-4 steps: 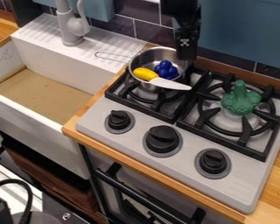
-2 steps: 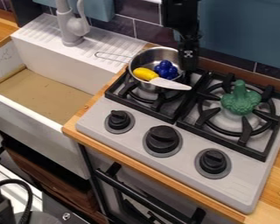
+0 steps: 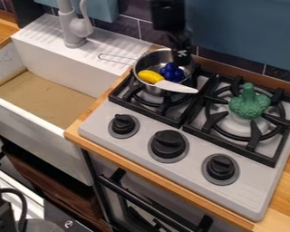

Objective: Move the blue object to the lower right corner of the burner

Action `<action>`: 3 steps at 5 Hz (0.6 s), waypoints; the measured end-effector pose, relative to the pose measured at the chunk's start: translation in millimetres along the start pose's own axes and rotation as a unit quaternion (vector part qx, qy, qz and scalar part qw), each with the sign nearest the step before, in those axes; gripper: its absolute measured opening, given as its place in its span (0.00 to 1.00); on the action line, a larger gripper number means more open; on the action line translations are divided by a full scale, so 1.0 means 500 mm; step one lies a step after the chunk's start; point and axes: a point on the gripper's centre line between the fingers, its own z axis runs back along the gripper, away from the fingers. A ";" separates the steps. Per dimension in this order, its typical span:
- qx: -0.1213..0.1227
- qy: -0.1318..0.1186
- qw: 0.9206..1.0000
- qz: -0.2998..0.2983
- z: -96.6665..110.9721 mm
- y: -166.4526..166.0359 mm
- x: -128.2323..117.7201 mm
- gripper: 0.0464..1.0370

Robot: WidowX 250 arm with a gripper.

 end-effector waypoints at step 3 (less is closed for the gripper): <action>0.036 -0.020 0.999 0.016 -0.014 0.007 0.013 0.96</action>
